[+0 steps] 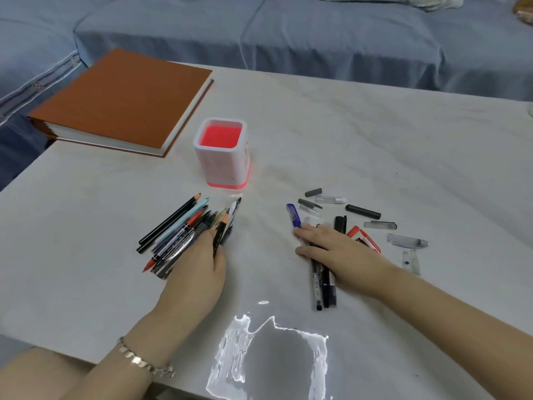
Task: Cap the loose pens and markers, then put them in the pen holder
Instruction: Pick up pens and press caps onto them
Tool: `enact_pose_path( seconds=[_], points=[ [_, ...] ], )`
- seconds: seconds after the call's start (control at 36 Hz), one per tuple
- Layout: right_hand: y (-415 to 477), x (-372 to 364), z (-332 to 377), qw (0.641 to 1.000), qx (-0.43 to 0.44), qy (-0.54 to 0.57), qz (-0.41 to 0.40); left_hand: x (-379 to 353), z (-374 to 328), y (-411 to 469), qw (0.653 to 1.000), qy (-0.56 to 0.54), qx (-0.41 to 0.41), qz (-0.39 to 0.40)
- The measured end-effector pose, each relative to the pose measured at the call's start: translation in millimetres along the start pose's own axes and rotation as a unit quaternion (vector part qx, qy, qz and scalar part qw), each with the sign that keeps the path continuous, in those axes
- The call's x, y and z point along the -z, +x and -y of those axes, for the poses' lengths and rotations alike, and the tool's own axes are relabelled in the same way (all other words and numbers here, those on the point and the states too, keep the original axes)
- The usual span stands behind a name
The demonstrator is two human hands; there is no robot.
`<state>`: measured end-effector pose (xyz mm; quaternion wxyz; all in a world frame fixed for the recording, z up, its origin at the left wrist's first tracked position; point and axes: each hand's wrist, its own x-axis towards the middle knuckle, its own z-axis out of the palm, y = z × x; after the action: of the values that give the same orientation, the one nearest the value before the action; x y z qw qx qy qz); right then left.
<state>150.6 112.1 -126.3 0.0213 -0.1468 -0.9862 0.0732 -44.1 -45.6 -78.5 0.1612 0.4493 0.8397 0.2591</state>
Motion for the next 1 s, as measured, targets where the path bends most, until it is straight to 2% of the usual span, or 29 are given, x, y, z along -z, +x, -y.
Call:
enact_pose_path(
  seconds=[0.06, 0.08, 0.14, 0.17, 0.25, 0.33, 0.42, 0.5, 0.69, 0.89, 1.0],
  points=[
    [7, 10, 5, 0.996, 0.052, -0.072, -0.006, 0, -2, 1, 1.0, -0.018, 0.02, 0.01],
    [10, 11, 6, 0.995, 0.072, -0.067, 0.003, 0, -2, 1, 0.999, -0.029, 0.029, 0.013],
    [13, 6, 12, 0.999, 0.023, 0.026, 0.025, 1, -3, 0, 0.998, -0.046, 0.044, 0.016],
    [15, 10, 19, 0.999, 0.003, 0.029, 0.014, 1, -4, 0, 0.997, -0.052, 0.048, 0.017],
    [13, 10, 27, 0.998, -0.009, -0.062, -0.022, 2, -4, -1, 0.996, -0.067, 0.053, 0.019],
    [12, 8, 35, 0.997, -0.032, -0.072, -0.013, 4, -3, -1, 0.995, -0.076, 0.059, 0.021],
    [6, 0, 39, 0.995, -0.053, -0.06, -0.061, 5, -4, -3, 0.994, -0.086, 0.065, 0.021],
    [-4, -8, 46, 0.996, -0.06, -0.029, -0.064, 5, -5, -3, 0.994, -0.089, 0.053, 0.018],
    [4, -19, 40, 0.997, 0.027, 0.03, -0.07, 1, -5, -6, 0.991, -0.11, 0.059, 0.041],
    [3, -16, 30, 0.996, 0.041, 0.01, -0.081, 3, -11, -7, 0.948, -0.266, 0.109, 0.139],
    [-9, -9, 34, 0.996, -0.01, 0.023, -0.083, 0, -21, -9, 0.912, -0.355, 0.127, 0.16]
  ],
)
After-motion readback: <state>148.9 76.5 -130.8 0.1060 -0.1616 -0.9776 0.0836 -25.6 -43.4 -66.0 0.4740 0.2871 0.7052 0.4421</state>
